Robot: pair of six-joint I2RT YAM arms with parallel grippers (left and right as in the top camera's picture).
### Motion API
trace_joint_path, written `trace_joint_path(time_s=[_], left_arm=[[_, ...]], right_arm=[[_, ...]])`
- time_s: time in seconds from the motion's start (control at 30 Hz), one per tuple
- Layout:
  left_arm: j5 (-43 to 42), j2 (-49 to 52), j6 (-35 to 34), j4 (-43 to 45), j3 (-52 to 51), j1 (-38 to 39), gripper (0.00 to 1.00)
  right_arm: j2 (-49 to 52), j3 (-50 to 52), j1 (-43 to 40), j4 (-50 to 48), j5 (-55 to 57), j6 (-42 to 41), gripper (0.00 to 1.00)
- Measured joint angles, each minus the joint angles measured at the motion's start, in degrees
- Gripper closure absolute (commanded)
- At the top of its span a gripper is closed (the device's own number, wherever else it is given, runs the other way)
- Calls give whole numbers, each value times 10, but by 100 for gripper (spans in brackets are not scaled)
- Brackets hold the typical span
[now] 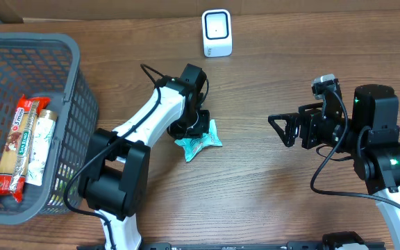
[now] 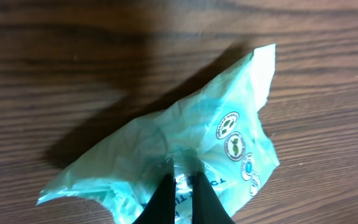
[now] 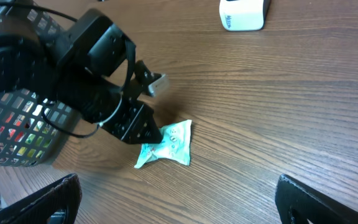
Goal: Scan the item barcode
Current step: 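Carry the wipes pack to the table center and release it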
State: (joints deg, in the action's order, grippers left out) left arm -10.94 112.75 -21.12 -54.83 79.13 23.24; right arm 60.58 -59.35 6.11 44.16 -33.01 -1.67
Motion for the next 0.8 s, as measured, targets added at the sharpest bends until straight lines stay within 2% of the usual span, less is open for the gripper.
trace_joint_path(time_s=[0.2, 0.33, 0.43, 0.47, 0.53, 0.67, 0.8], left_arm=[[-6, -12, -4, 35, -39, 0, 95], [-9, -14, -11, 48, -46, 7, 76], [-8, -15, -7, 53, -46, 20, 51], [-8, -16, 0, 55, -46, 25, 46], [-7, -17, 10, 59, -46, 36, 40], [3, -19, 21, 60, -46, 45, 35], [6, -19, 27, 60, -46, 47, 23]], right_arm=[[0, 0, 0, 0, 0, 0, 0], [0, 0, 0, 0, 0, 0, 0], [0, 0, 0, 0, 0, 0, 0], [0, 0, 0, 0, 0, 0, 0], [0, 0, 0, 0, 0, 0, 0], [0, 0, 0, 1, 0, 0, 0], [0, 0, 0, 5, 0, 0, 0]])
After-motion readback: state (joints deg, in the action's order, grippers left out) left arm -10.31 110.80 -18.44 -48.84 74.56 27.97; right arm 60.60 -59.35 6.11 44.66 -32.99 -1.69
